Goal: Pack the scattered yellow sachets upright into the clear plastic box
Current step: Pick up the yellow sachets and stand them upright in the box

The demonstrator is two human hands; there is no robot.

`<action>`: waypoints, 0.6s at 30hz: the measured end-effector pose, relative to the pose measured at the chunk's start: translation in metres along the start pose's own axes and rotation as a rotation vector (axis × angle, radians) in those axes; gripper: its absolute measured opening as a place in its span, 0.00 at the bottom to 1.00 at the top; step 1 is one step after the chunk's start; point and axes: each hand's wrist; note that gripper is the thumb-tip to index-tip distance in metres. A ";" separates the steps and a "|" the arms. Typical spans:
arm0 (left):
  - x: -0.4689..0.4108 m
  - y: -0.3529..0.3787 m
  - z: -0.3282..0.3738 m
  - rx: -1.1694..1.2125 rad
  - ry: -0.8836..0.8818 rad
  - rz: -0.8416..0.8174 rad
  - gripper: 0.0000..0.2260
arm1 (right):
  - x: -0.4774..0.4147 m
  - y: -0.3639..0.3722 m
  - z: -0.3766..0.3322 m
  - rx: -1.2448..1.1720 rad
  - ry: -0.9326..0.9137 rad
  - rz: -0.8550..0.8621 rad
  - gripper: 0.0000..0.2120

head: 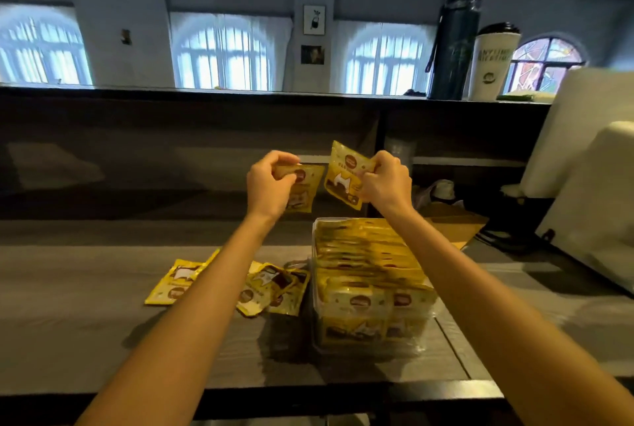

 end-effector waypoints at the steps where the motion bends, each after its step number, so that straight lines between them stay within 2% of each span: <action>1: -0.001 0.010 0.000 0.061 -0.027 -0.022 0.09 | -0.003 -0.002 0.009 -0.013 0.016 0.009 0.07; 3: -0.003 0.028 -0.002 0.172 -0.097 -0.055 0.08 | -0.008 -0.004 0.026 -0.015 0.049 0.020 0.07; 9: -0.005 0.058 -0.012 0.283 -0.225 -0.113 0.06 | -0.018 -0.001 0.064 -0.113 0.124 -0.021 0.08; 18: -0.011 0.067 -0.015 0.358 -0.232 -0.179 0.11 | -0.018 0.003 0.093 -0.220 0.220 -0.140 0.09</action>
Point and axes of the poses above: each hand's wrist, its own x-axis away from the middle knuckle, its own y-axis out of the palm, z = x × y, and after that the axes turned 10 degrees about -y, right-handed
